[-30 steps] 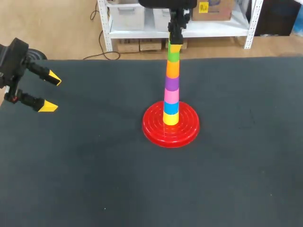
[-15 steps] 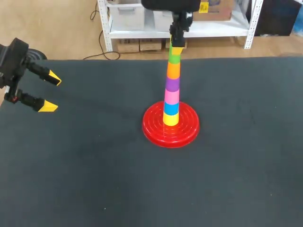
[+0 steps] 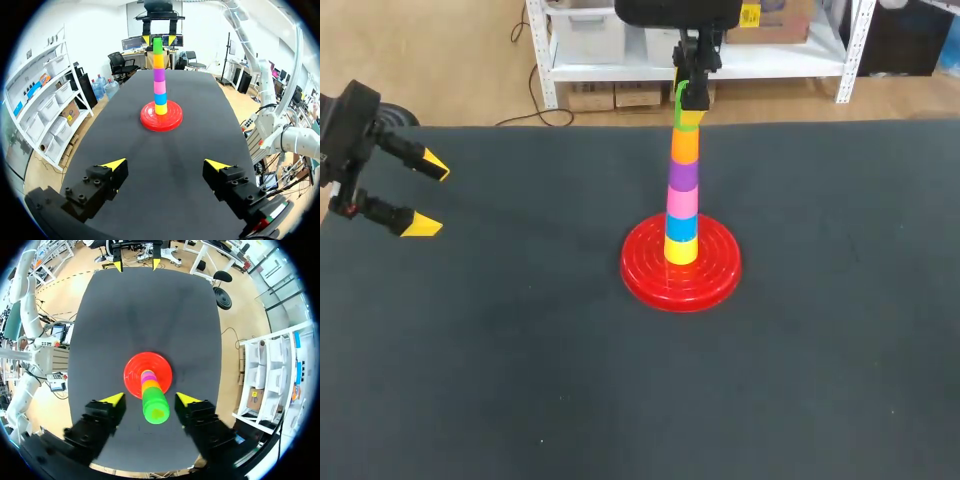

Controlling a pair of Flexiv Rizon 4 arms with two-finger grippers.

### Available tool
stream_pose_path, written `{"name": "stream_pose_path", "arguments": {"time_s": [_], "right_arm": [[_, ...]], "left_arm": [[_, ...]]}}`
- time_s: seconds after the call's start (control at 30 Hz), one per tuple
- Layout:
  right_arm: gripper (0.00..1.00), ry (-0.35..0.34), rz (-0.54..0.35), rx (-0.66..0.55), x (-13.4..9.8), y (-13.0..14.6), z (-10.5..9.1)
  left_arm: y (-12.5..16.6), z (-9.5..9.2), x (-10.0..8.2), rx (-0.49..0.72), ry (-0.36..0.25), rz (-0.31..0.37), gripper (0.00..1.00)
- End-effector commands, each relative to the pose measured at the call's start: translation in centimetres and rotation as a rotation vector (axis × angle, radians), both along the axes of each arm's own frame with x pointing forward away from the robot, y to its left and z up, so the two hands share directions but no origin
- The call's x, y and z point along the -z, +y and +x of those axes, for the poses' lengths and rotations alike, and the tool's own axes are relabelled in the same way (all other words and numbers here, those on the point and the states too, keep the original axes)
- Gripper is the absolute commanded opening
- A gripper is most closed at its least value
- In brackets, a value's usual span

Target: Pick up and stack the cylinders on the red base in this order: pink,purple,orange,green

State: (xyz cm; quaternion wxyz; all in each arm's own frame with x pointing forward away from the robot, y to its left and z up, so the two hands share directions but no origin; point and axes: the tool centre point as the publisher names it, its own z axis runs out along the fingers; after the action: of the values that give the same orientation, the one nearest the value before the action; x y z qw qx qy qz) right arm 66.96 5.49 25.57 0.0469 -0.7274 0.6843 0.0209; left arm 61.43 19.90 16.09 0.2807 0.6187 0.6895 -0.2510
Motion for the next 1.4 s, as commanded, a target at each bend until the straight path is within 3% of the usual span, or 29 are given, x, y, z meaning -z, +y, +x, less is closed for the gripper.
{"name": "stream_pose_path", "arguments": {"time_s": [0.03, 0.27, 0.47, 1.0, 1.3, 1.4], "right_arm": [[1.0, -0.038, 0.021, -0.003, -0.5, -0.3, -1.0], [1.0, -0.099, 0.183, -0.003, -1.2, -1.8, -2.4], [1.0, -0.124, 0.344, 0.011, -0.2, -3.9, -4.0], [1.0, -0.15, 0.457, 0.06, 2.7, -6.4, -8.5], [1.0, -0.123, 0.786, -0.105, 5.5, -5.0, -9.5], [1.0, -0.123, 0.786, -0.105, 5.5, -5.0, -9.5]], "left_arm": [[0.0, -0.1, 0.1, -0.001, -0.004, -0.002, 1.0], [0.0, -0.1, 0.1, -0.001, -0.004, -0.002, 1.0], [0.0, -0.1, 0.1, -0.001, -0.004, -0.002, 1.0], [0.0, -0.1, 0.1, -0.001, -0.004, -0.002, 1.0], [0.0, -0.1, 0.1, -0.001, -0.004, -0.002, 1.0], [0.0, -0.1, 0.1, -0.001, -0.004, -0.002, 1.0]]}}
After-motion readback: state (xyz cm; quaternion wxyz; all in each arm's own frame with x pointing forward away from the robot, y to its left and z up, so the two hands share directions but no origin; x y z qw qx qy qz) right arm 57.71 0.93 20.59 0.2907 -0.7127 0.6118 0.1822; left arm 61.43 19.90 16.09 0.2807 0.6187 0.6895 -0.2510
